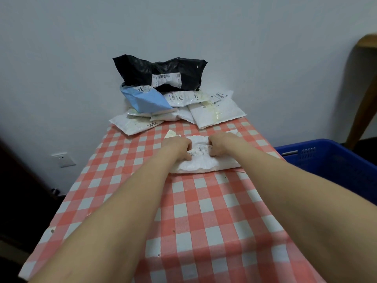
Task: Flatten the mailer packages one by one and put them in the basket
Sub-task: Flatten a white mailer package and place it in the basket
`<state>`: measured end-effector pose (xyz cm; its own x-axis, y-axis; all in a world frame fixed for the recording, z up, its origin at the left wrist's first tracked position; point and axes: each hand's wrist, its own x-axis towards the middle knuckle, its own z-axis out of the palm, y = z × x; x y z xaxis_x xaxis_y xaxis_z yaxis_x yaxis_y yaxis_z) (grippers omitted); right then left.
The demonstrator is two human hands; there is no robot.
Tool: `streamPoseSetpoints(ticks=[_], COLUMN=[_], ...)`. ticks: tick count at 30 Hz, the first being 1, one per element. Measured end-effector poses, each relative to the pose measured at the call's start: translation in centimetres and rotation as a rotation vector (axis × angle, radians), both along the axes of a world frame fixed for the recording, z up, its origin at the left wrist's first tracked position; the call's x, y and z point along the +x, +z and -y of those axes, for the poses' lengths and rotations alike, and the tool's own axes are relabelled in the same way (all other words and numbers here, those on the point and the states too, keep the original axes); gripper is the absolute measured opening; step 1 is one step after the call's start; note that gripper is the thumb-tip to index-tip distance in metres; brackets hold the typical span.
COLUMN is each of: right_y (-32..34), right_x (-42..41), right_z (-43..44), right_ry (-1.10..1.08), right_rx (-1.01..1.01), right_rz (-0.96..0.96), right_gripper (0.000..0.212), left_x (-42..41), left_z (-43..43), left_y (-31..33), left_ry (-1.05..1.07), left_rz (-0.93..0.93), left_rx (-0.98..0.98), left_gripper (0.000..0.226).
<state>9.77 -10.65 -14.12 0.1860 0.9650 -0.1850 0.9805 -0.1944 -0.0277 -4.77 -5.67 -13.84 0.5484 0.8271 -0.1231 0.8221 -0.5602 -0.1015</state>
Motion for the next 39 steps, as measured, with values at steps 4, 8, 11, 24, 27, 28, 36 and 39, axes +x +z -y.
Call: streamPoseSetpoints(ticks=[4,8,11,24,27,28,36,39], right_y=[-0.5,-0.8,-0.7,0.9,0.7,0.7,-0.6,-0.8], right_x=[0.2,-0.1,0.4,-0.6,-0.8,-0.8,-0.5,-0.4], right_z=[-0.2,-0.2,0.3,5.0,5.2,5.2,4.8,4.3], right_ry=[0.047,0.038,-0.031,-0.018,0.003,0.01,0.034,0.066], right_rx=[0.021,0.037,0.071,0.052,0.025,0.019,0.027,0.018], right_rz=[0.023,0.0,-0.125,-0.187,-0.163,-0.148,-0.08,-0.057], right_gripper=[0.028,0.024,0.035,0.055,0.058,0.057,0.033,0.018], left_x=[0.4,0.4,-0.5,-2.6,-2.8,-2.7,-2.3,-2.0], left_z=[0.0,0.3,0.3,2.9,2.8,2.7,2.9,3.2], left_y=[-0.2,-0.5,-0.7,0.7,0.0,-0.1,-0.9,-0.9], left_ry=[-0.073,-0.089,-0.027,0.0,0.007,0.002,-0.057,-0.094], left_rz=[-0.056,-0.05,0.058,0.085,0.094,0.086,0.039,0.008], left_rx=[0.082,0.122,0.039,-0.074,-0.117,-0.111,0.033,0.09], left_gripper=[0.006,0.003,0.027,0.044,0.047,0.045,0.022,0.019])
